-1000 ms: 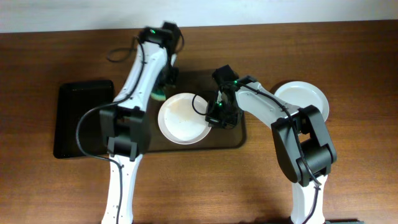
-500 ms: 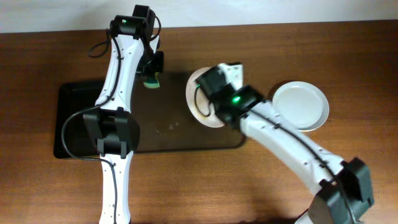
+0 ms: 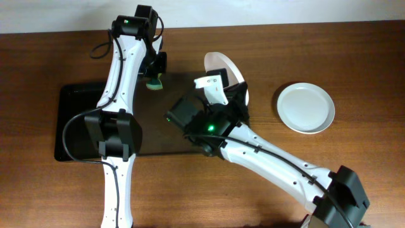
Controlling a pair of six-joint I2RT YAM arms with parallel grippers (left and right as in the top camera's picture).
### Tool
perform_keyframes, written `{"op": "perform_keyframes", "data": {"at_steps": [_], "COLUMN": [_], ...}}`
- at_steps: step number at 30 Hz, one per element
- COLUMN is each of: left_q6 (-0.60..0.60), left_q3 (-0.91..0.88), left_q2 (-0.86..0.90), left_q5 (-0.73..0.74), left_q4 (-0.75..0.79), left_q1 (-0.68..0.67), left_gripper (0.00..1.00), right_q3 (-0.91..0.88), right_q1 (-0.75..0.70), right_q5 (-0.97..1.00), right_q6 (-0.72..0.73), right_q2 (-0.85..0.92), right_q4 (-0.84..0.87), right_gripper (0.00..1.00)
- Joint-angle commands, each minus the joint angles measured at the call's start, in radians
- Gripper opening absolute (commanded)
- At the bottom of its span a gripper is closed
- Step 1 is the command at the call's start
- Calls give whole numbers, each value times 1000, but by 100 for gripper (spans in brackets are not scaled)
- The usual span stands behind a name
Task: Clean dirty plates on tray and stack at the side
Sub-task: 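Lift the pink plate with right gripper and carry it right, then place the pink plate onto the plate stack and release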
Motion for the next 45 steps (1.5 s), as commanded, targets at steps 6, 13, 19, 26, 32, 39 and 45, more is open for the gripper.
{"op": "perform_keyframes", "data": {"at_steps": [6, 13, 19, 26, 32, 39, 45], "left_q6": [-10, -10, -10, -10, -10, -10, -10], "left_q3": [-3, -3, -3, -3, -3, -3, -3], "left_q2": [-5, -5, -5, -5, -5, -5, -5], "left_q5": [11, 11, 11, 12, 20, 19, 19], "left_q4": [6, 5, 2, -3, -2, -5, -11], "left_q1": [0, -1, -1, -2, -2, -2, -2], "left_gripper": [1, 1, 1, 1, 1, 1, 1], "right_q3": [6, 6, 6, 3, -170, -383, -383], "right_q1": [52, 50, -102, -735, -1157, -1207, -1204], "right_q5": [180, -107, -464, -1119, -1270, -1261, -1279], "right_q6": [12, 149, 275, 143, 78, 79, 79], "right_q2": [10, -8, -158, -323, -274, -169, 12], "right_q4": [0, -32, -108, -204, -68, 215, 260], "right_gripper": [4, 4, 4, 4, 4, 4, 24]}}
